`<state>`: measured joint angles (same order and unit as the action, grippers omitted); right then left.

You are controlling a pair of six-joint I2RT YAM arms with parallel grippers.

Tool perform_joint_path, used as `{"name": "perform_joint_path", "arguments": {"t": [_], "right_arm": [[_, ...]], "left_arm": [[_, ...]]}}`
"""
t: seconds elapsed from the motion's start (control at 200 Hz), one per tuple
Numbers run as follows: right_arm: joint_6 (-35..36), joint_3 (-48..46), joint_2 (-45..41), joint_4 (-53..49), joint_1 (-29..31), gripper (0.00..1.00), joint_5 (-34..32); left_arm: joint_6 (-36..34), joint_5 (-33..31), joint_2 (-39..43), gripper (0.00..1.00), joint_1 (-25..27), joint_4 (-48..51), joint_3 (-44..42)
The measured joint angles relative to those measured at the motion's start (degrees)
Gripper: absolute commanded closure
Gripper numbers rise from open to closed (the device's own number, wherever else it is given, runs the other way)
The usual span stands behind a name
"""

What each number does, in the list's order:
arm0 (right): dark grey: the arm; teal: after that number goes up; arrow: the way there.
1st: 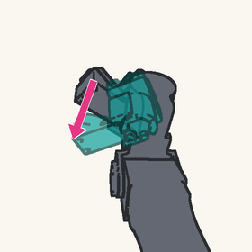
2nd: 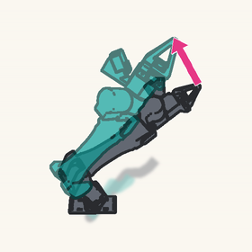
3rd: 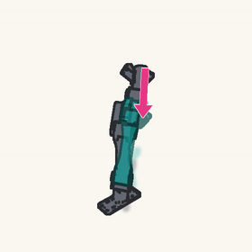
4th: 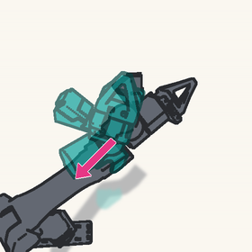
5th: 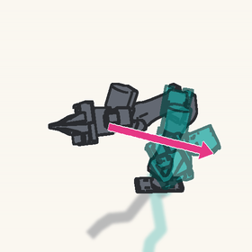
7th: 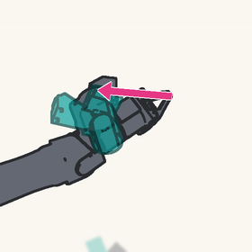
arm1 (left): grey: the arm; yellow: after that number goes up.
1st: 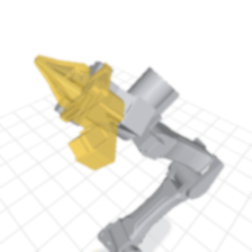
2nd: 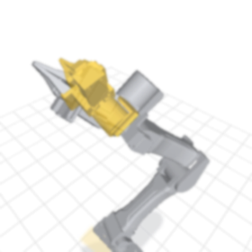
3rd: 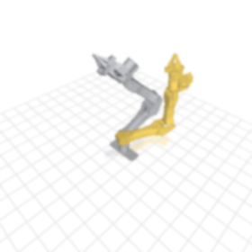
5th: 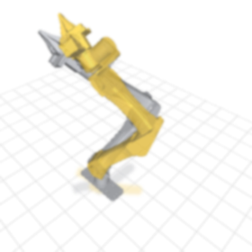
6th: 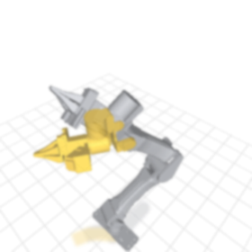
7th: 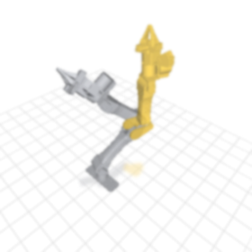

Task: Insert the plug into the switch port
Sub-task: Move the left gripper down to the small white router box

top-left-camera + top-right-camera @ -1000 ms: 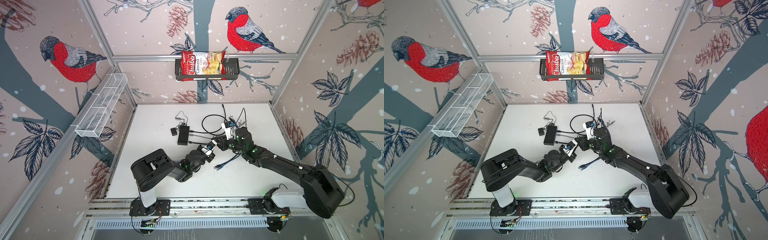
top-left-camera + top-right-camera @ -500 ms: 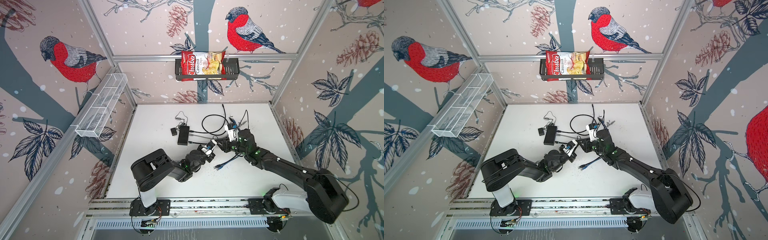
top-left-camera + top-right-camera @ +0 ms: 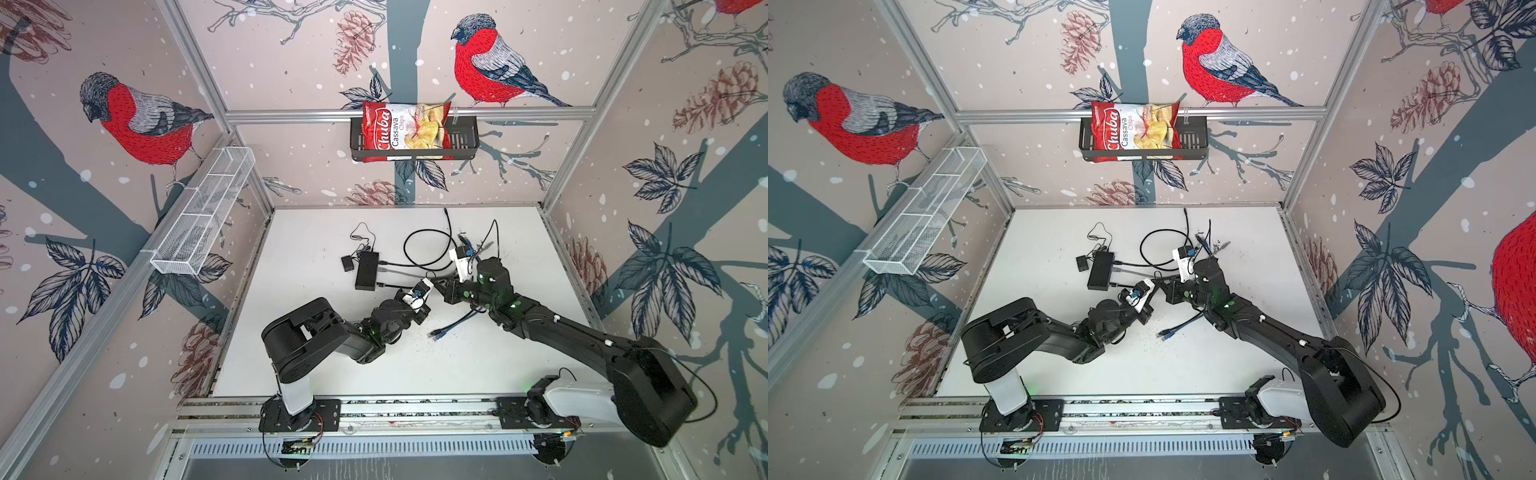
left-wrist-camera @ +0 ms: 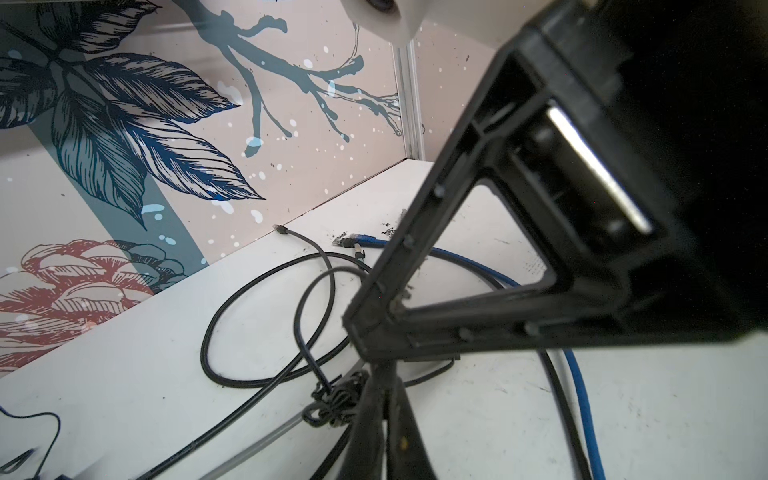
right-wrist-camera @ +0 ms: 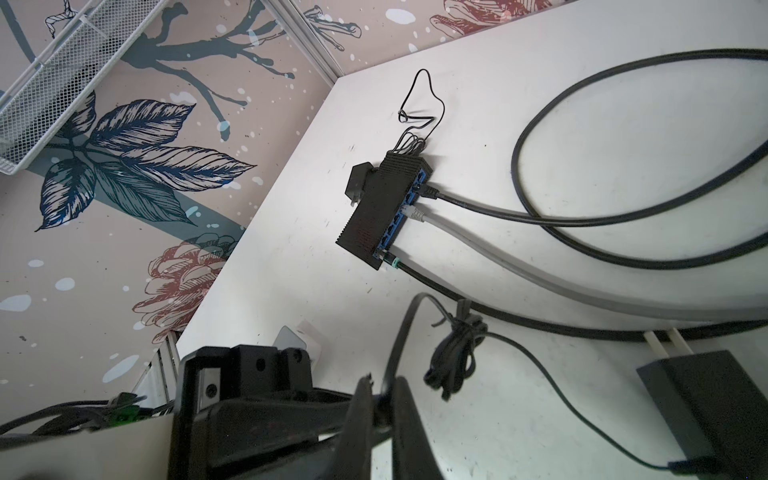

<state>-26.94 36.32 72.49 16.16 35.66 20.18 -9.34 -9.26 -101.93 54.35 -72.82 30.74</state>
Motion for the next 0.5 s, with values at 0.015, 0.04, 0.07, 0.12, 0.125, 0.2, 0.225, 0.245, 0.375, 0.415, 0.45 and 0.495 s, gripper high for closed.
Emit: {"name": "perform_joint_path", "arguments": {"t": [0.015, 0.04, 0.07, 0.12, 0.125, 0.2, 0.225, 0.245, 0.375, 0.415, 0.45, 0.495], "right_arm": [[0.0, 0.0, 0.0, 0.0, 0.0, 0.98, 0.0], [0.0, 0.1, 0.0, 0.0, 0.0, 0.99, 0.0], [0.0, 0.1, 0.1, 0.0, 0.0, 0.99, 0.0], [0.0, 0.2, 0.2, 0.0, 0.0, 0.99, 0.1], [0.0, 0.2, 0.2, 0.0, 0.0, 0.99, 0.1], [0.0, 0.2, 0.3, 0.1, 0.0, 0.99, 0.0], [0.0, 0.3, 0.4, 0.1, 0.0, 0.99, 0.0], [0.0, 0.4, 0.5, 0.2, -0.1, 0.99, -0.1], [0.0, 0.7, 0.8, 0.7, -0.4, 0.99, -0.3], [0.0, 0.9, 0.9, 0.7, -0.6, 0.99, -0.4], [0.1, 1.0, 1.1, 0.7, -0.7, 0.99, -0.5], [0.2, 1.2, 1.3, 0.7, -0.9, 0.98, -0.5]], "left_arm": [[0.0, 0.0, 0.0, 1.0, 0.0, -0.1, 0.0], [0.2, 0.0, -0.1, 1.0, 0.0, -0.1, 0.0], [0.4, 0.0, -0.1, 1.0, 0.0, -0.2, 0.0], [0.4, 0.0, -0.1, 0.9, 0.0, -0.2, 0.0], [0.4, -0.1, -0.1, 0.88, 0.0, -0.2, 0.0], [1.0, -0.5, 0.0, 0.52, 0.0, -0.2, -0.4], [1.3, -0.7, 0.2, 0.41, 0.0, -0.1, -0.8], [1.8, -1.2, 0.3, 0.35, 0.0, -0.1, -1.2], [3.0, -3.6, 2.5, 0.02, 0.0, -0.1, -4.2], [3.5, -4.7, 3.6, 0.02, 0.0, 0.1, -4.8], [4.0, -5.8, 4.8, 0.02, 0.0, 0.3, -5.3], [4.4, -7.5, 6.5, 0.02, 0.0, 0.7, -5.6]]}}
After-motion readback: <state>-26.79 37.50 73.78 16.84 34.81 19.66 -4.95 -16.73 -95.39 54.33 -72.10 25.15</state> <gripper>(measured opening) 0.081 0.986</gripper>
